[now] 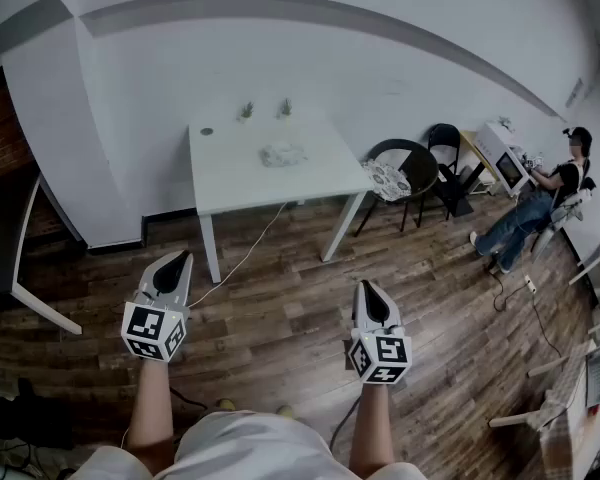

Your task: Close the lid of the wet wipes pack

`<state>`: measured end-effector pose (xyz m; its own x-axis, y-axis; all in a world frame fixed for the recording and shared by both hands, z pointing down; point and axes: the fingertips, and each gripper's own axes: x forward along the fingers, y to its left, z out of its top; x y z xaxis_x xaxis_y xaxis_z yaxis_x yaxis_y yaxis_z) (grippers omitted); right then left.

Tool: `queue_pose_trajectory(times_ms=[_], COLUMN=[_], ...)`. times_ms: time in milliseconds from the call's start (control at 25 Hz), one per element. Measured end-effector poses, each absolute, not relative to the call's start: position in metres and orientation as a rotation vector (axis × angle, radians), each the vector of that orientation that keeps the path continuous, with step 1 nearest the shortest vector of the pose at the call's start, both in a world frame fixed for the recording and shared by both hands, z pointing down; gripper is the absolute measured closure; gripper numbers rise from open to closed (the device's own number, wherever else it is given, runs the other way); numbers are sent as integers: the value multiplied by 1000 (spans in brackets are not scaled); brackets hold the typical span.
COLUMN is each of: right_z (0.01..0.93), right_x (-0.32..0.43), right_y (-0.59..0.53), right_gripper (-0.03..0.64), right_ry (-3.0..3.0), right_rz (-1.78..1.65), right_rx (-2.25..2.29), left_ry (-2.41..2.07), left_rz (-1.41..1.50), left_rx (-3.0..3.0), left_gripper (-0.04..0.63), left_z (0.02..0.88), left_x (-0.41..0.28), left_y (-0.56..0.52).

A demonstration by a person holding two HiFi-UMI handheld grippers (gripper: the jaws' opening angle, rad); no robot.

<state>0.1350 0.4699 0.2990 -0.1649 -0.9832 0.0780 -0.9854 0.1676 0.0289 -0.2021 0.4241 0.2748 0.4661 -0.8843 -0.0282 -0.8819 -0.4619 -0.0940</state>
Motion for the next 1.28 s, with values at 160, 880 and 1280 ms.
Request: queue_pose_trajectory(times_ms=[160,880,1280], right_z=[301,302,303], right_x=[137,130,120], right_y=[474,491,492], right_gripper=[614,614,601], right_ry=[-2341,-2363,-2356], right_rz=[48,20,30], right_rx=[1986,1977,1969], left_ry=[1566,1543,1532], left_rz=[-46,-53,-57], left_rx=[-2609,-2607,-2623], left_gripper=[589,589,589], left_z=[275,272,274], left_x=[-199,-192,-198], left_y=[425,452,452])
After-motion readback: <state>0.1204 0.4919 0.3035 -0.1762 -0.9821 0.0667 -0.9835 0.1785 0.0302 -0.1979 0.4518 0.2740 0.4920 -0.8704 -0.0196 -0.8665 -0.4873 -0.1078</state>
